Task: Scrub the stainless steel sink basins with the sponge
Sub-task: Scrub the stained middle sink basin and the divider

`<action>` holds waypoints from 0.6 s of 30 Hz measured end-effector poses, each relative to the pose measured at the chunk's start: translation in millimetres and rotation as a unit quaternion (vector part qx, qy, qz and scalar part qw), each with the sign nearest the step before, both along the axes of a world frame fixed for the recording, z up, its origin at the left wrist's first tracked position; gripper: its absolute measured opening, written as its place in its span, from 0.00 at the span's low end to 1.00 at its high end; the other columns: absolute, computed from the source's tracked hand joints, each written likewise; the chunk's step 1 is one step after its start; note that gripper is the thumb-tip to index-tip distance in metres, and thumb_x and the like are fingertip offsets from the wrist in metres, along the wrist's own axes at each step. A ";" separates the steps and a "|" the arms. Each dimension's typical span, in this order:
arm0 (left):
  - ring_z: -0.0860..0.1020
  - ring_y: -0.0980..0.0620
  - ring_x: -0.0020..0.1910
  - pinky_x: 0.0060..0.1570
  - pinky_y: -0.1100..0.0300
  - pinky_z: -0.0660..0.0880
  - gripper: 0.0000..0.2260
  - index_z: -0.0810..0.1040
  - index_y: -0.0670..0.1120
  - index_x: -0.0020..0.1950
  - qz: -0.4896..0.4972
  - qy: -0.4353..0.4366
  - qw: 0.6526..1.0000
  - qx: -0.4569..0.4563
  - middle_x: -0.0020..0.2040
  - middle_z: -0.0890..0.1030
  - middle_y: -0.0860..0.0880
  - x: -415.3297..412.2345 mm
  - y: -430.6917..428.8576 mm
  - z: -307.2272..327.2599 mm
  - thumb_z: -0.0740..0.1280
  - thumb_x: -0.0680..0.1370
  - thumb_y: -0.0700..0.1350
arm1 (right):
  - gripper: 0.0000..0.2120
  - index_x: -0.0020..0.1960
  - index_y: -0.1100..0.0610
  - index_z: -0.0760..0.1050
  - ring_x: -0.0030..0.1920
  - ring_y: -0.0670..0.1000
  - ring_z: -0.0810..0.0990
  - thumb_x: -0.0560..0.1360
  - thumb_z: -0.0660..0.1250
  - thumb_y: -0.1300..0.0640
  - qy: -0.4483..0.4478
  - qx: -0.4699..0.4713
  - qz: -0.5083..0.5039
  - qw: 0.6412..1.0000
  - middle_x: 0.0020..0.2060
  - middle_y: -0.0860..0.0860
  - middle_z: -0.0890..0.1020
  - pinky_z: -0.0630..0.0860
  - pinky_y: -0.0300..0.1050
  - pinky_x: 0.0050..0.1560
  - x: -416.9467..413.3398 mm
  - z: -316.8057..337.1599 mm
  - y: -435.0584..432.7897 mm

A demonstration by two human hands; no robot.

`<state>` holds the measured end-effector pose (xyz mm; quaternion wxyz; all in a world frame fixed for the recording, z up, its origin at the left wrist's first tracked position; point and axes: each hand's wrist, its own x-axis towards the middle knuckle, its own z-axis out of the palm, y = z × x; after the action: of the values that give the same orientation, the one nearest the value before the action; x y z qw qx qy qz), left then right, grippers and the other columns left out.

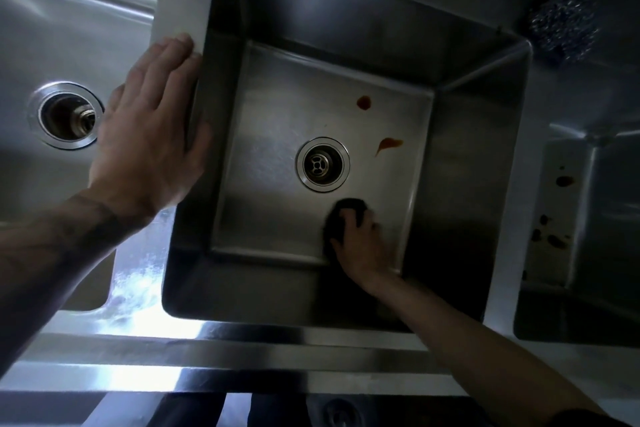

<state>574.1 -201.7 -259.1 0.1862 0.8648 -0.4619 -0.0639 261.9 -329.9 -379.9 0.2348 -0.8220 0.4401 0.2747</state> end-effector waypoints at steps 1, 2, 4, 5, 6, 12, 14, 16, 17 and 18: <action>0.64 0.37 0.82 0.77 0.37 0.65 0.27 0.66 0.39 0.80 0.000 -0.003 1.000 0.000 0.83 0.65 0.41 0.6 0.5 -1.1 0.61 0.82 0.47 | 0.28 0.76 0.52 0.62 0.64 0.67 0.70 0.79 0.68 0.52 -0.026 0.003 0.040 0.999 0.71 0.62 0.62 0.72 0.57 0.65 11.5 -1.8 8.1; 0.64 0.37 0.82 0.77 0.37 0.66 0.27 0.66 0.39 0.80 0.000 -0.005 1.000 -0.002 0.83 0.65 0.41 1.1 0.9 -2.3 0.61 0.82 0.48 | 0.29 0.76 0.51 0.62 0.63 0.67 0.69 0.78 0.68 0.53 -0.043 0.004 0.072 0.996 0.71 0.61 0.62 0.72 0.57 0.64 19.9 -3.1 12.8; 0.64 0.37 0.81 0.77 0.37 0.66 0.26 0.66 0.40 0.80 -0.001 -0.008 1.000 -0.008 0.83 0.65 0.41 1.8 0.7 -4.3 0.61 0.82 0.47 | 0.29 0.76 0.50 0.62 0.64 0.65 0.68 0.77 0.68 0.54 -0.063 0.005 0.107 0.992 0.71 0.61 0.62 0.71 0.58 0.64 24.4 -4.8 13.0; 0.64 0.37 0.81 0.77 0.37 0.66 0.26 0.66 0.40 0.80 -0.002 -0.010 1.000 -0.010 0.82 0.65 0.41 2.1 0.6 -5.1 0.61 0.83 0.47 | 0.29 0.76 0.49 0.63 0.64 0.65 0.68 0.77 0.67 0.54 -0.070 0.002 0.112 0.991 0.72 0.60 0.62 0.71 0.58 0.64 21.0 -3.9 8.6; 0.64 0.37 0.81 0.77 0.37 0.66 0.26 0.66 0.40 0.80 -0.002 -0.011 1.000 -0.011 0.82 0.65 0.41 2.4 0.9 -5.7 0.61 0.82 0.47 | 0.29 0.76 0.49 0.63 0.64 0.65 0.68 0.78 0.67 0.54 -0.073 -0.011 0.102 0.992 0.72 0.60 0.62 0.71 0.58 0.65 14.3 -4.4 -0.1; 0.64 0.37 0.81 0.77 0.38 0.66 0.27 0.66 0.40 0.80 -0.001 -0.011 1.000 -0.013 0.83 0.65 0.41 2.8 0.6 -6.7 0.62 0.81 0.47 | 0.24 0.77 0.51 0.66 0.70 0.69 0.66 0.82 0.63 0.49 -0.051 -0.152 -0.203 0.966 0.75 0.64 0.62 0.64 0.60 0.73 17.0 -17.6 -59.4; 0.64 0.37 0.81 0.78 0.39 0.65 0.27 0.66 0.40 0.80 -0.001 -0.010 1.000 -0.011 0.83 0.65 0.42 2.8 0.9 -7.2 0.62 0.81 0.47 | 0.23 0.76 0.50 0.67 0.71 0.68 0.65 0.83 0.62 0.48 -0.068 -0.151 -0.170 0.971 0.75 0.63 0.62 0.64 0.60 0.72 23.3 -20.2 -50.2; 0.64 0.37 0.81 0.78 0.40 0.65 0.27 0.66 0.40 0.80 -0.002 -0.011 1.000 -0.013 0.83 0.65 0.42 2.8 0.7 -7.9 0.62 0.81 0.46 | 0.22 0.76 0.50 0.68 0.71 0.67 0.65 0.82 0.63 0.50 -0.099 -0.114 -0.050 0.987 0.75 0.62 0.63 0.66 0.59 0.71 11.1 -19.2 -43.6; 0.64 0.37 0.81 0.78 0.40 0.65 0.27 0.66 0.40 0.80 -0.003 -0.013 1.000 -0.015 0.82 0.65 0.42 3.5 0.7 -8.4 0.62 0.80 0.46 | 0.23 0.76 0.50 0.68 0.71 0.66 0.65 0.82 0.64 0.52 -0.108 -0.100 -0.003 0.989 0.76 0.62 0.63 0.67 0.60 0.71 2.4 -19.7 -48.4; 0.65 0.37 0.81 0.79 0.41 0.65 0.27 0.66 0.40 0.80 -0.004 -0.013 1.000 -0.017 0.82 0.65 0.42 3.5 1.1 -8.8 0.61 0.80 0.46 | 0.23 0.76 0.51 0.68 0.71 0.66 0.65 0.81 0.65 0.53 -0.110 -0.106 0.013 0.988 0.76 0.62 0.63 0.68 0.60 0.72 -4.8 -22.2 -59.6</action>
<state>577.6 -200.6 -267.9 0.1950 0.8601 -0.4692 -0.0454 257.0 -389.5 -402.1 0.1902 -0.8730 0.4276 0.1376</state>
